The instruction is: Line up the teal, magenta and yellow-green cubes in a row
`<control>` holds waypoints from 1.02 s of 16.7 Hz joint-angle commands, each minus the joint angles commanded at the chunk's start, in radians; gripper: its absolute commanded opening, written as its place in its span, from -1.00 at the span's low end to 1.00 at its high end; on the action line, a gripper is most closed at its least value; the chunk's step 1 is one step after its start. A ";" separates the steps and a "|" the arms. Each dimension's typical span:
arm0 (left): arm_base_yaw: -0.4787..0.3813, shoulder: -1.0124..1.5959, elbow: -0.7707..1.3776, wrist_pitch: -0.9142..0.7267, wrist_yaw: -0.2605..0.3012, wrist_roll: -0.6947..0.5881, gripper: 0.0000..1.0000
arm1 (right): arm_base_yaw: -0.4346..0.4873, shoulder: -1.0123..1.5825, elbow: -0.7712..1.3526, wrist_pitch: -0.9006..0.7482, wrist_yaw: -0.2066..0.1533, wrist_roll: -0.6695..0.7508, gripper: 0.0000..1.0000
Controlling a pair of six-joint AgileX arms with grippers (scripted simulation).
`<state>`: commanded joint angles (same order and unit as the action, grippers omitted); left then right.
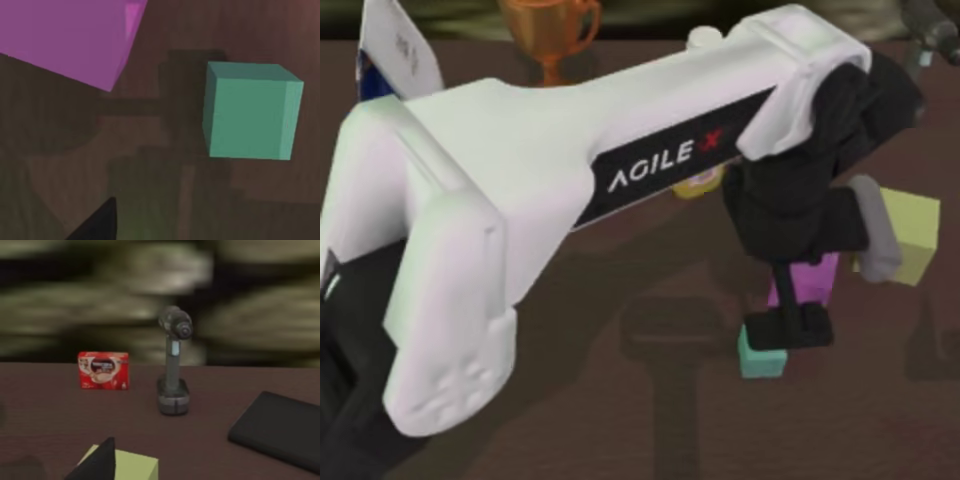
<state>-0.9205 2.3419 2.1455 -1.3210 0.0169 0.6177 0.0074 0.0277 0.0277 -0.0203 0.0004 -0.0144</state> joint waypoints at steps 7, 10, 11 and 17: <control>0.208 -0.436 -0.395 0.238 -0.017 -0.126 1.00 | 0.093 0.384 0.352 -0.237 0.000 -0.172 1.00; 0.346 -0.763 -0.685 0.404 -0.025 -0.213 1.00 | 0.151 0.678 0.574 -0.392 -0.001 -0.280 1.00; 0.394 -0.883 -0.792 0.464 -0.027 -0.243 1.00 | 0.172 0.785 0.650 -0.447 -0.002 -0.318 1.00; 0.661 -1.574 -1.437 0.826 -0.034 -0.412 1.00 | 0.290 1.401 1.096 -0.779 -0.003 -0.539 1.00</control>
<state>-0.2596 0.7678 0.7086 -0.4952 -0.0172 0.2055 0.2975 1.4290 1.1238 -0.7998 -0.0028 -0.5535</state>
